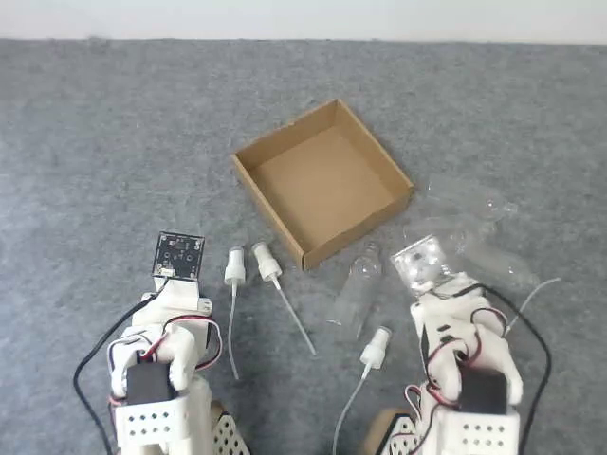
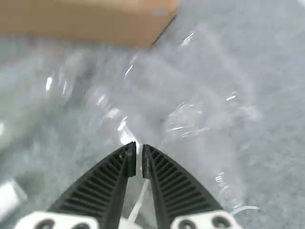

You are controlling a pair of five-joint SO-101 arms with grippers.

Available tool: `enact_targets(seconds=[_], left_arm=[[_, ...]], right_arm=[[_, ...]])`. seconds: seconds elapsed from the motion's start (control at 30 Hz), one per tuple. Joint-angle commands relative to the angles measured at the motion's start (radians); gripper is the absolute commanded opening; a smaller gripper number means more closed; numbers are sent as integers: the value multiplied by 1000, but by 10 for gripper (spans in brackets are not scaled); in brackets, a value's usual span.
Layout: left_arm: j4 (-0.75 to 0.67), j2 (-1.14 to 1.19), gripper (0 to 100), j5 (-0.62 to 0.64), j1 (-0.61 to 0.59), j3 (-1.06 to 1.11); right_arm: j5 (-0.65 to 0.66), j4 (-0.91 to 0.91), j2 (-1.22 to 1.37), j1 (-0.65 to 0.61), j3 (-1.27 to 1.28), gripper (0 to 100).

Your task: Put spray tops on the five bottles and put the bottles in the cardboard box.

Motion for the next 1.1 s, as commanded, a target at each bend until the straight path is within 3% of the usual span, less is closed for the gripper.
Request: enact_targets(seconds=[0.0, 0.13, 1.07], left_arm=[[2, -20, 27, -8, -2, -10], [2, -20, 27, -8, -2, -10], [2, -20, 27, -8, -2, -10]], right_arm=[[-110, 47, -10, 7, -206, 6], [-135, 122, -15, 7, -272, 6], [-127, 59, -15, 16, -190, 6]])
